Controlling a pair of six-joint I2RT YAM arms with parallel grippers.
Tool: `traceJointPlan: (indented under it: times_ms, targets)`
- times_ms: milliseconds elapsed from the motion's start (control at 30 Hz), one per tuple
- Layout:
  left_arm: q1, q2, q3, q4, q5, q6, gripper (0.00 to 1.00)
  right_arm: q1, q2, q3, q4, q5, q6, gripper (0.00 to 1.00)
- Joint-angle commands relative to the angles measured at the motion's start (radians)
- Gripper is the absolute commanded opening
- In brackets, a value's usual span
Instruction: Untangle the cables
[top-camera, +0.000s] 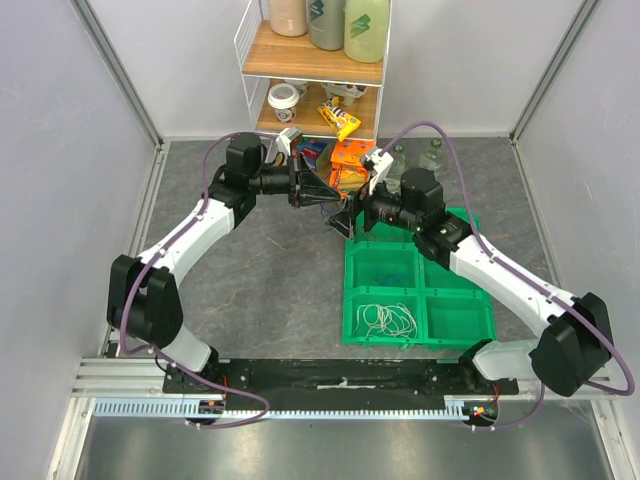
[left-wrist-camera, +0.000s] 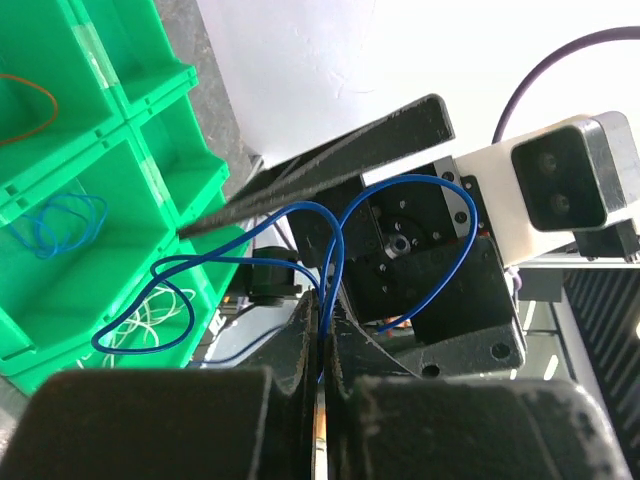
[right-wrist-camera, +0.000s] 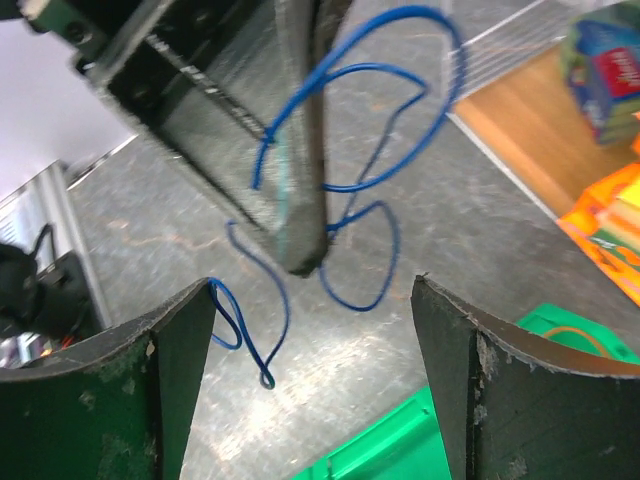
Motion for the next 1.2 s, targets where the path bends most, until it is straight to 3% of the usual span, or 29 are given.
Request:
traceJointPlan:
  times_ms: [0, 133, 333, 633, 900, 1100, 1167]
  targets:
    - [0.002, 0.022, 0.046, 0.069, 0.070, -0.108, 0.02, 0.000, -0.040, -0.020, 0.089, 0.194, -0.017, 0.86]
    - [0.000, 0.042, 0.048, 0.133, 0.099, -0.194, 0.02, 0.012, -0.020, -0.021, 0.132, 0.202, 0.005, 0.85]
    - [-0.006, 0.074, -0.009, 0.460, 0.137, -0.456, 0.02, 0.047, 0.006, -0.012, 0.143, 0.233, -0.007, 0.85]
    - [-0.019, 0.079, -0.014, 0.488, 0.137, -0.512, 0.02, 0.047, 0.016, -0.026, 0.152, 0.313, -0.034, 0.81]
    - [-0.033, 0.088, -0.013, 0.485, 0.137, -0.516, 0.02, 0.049, 0.006, -0.031, 0.163, 0.273, -0.017, 0.48]
    - [-0.032, 0.076, -0.032, 0.485, 0.122, -0.492, 0.04, 0.049, -0.015, -0.025, 0.152, 0.253, -0.015, 0.04]
    - [-0.027, 0.068, -0.030, 0.460, 0.116, -0.464, 0.09, 0.049, -0.023, -0.029, 0.141, 0.260, -0.015, 0.00]
